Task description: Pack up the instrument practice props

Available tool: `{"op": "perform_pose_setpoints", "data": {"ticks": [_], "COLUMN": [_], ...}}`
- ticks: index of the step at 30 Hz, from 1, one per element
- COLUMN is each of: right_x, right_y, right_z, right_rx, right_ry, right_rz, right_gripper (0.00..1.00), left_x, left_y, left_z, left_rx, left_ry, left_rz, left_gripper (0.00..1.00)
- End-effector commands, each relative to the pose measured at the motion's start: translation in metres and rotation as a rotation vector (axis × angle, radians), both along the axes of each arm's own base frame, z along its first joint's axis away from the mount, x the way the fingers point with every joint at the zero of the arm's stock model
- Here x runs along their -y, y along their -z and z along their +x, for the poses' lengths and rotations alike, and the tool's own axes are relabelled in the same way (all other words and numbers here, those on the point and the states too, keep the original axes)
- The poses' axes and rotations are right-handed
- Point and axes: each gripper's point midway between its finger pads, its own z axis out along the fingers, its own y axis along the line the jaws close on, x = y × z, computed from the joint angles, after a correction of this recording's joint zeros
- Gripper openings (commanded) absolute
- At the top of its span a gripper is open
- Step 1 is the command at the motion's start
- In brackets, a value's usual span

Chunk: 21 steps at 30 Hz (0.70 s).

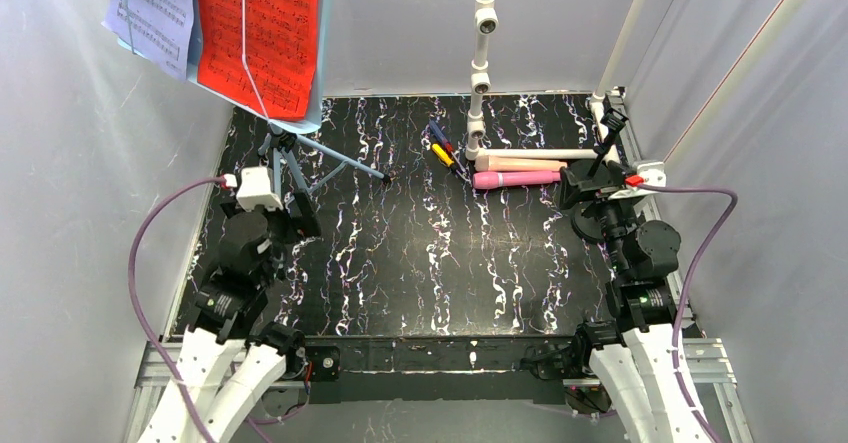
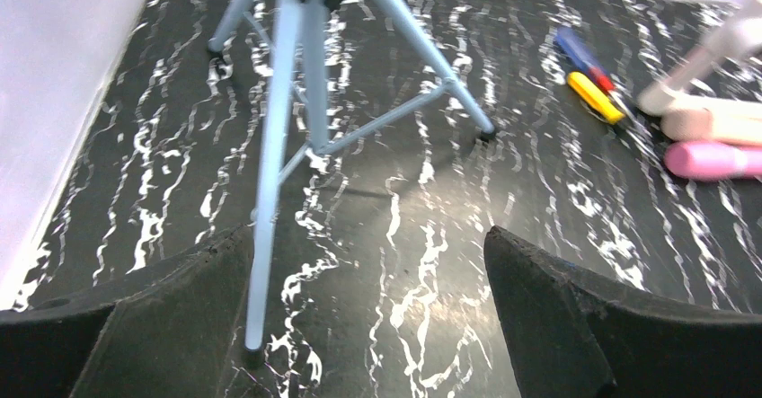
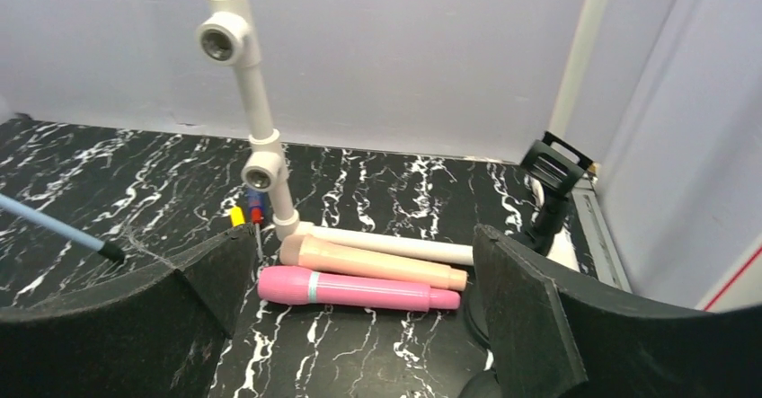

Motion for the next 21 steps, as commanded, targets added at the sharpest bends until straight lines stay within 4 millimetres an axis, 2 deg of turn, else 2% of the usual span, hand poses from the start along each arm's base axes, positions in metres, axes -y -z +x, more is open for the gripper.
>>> {"op": "perform_pose_setpoints", "data": {"ticks": [1,5,9,14,16,21], "right_x": [-0.016,-0.018,-0.020,-0.024,-0.024,-0.027], "right_y": [-0.011,-0.008,-0.009,-0.010,-0.011,-0.009], "right_z": [-0.011,-0.013,-0.016,-0.019,-0.019,-0.018], "right_rx": [0.063,0.076,0.082,0.097,0.097,0.093], "right_ry": [-0.099,-0.112,-0.122,-0.134,-0.136,-0.146], "right_rz": [-0.012,0.003,0.004,0.003,0.000,-0.003], "right_gripper": [0.99,0.99,0.99,0.99,0.99,0.99], "left_x": [-0.021,-0.031,-0.046,-0.046,-0.058,-0.054], "left_y": [-0.009,-0.007,-0.001,0.009,0.014,0.035], "left_z": [0.025,0.046,0.068,0.098,0.104,0.121], "left_rx": [0.016,0.007,0.002,-0.009,-0.027,-0.094], "left_ry": [-0.132,-0.180,-0.232,-0.168,-0.192,-0.119], "left_rz": [-0.057,-0.083,-0.102,-0.123,-0.127,-0.104], "left_gripper": [0.97,0.96,0.89,0.80,0.78,0.65]}}
